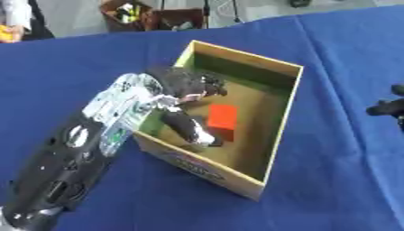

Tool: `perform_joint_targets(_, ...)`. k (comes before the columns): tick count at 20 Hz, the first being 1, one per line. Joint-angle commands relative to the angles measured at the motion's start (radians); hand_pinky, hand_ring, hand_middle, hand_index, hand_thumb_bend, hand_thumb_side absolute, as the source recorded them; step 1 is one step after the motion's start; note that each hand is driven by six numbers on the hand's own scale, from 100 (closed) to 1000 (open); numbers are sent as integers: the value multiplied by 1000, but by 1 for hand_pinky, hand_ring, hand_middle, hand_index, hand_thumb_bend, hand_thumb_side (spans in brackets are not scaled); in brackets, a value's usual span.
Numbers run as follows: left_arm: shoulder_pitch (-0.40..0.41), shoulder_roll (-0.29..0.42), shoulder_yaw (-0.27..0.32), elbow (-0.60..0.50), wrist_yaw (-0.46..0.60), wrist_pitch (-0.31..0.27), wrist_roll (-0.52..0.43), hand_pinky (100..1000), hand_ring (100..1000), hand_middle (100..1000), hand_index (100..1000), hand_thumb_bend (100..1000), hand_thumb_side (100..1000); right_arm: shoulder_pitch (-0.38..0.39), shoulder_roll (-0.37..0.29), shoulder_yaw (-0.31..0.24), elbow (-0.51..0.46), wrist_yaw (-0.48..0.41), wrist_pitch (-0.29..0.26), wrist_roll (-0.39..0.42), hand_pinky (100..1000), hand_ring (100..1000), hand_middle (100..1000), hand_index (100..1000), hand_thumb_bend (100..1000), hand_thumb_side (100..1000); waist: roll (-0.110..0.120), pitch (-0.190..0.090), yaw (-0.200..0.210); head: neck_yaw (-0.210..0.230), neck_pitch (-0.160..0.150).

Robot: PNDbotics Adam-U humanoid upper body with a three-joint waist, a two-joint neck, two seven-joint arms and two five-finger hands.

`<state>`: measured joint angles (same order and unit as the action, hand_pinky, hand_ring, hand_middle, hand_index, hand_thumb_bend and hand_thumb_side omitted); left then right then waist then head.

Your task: Pick up objects on the table and place them in the box.

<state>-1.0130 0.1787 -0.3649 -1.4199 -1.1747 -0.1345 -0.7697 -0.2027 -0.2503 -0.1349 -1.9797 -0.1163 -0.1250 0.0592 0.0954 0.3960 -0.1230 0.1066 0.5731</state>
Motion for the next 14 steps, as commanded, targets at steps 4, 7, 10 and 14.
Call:
perform_joint_targets(4, -48, 29, 69, -112, 21, 36, 43, 598, 842, 935, 1000, 449, 853, 2, -3, -3, -20, -2, 2, 1, 891, 631, 517, 770, 100, 935, -20, -32, 21, -12, -6)
perform_joint_targets(7, -64, 39, 133, -178, 57, 75, 83, 532, 805, 890, 979, 448, 837, 3, 0, -3, -20, -2, 4, 2, 891, 631, 517, 770, 100, 933, -24, -33, 31, -18, -9)
perform_joint_targets(10, -55, 48, 205, -251, 101, 119, 128, 518, 796, 876, 972, 427, 852, 4, 0, -4, -20, -1, 2, 1, 891, 631, 517, 770, 100, 933, -27, -33, 34, -22, -7)
perform_joint_targets(14, -20, 81, 290, -350, 162, 178, 189, 453, 749, 806, 932, 206, 904, 9, -1, -8, -20, -1, 1, -3, 890, 631, 518, 770, 100, 933, -30, -37, 44, -33, 6)
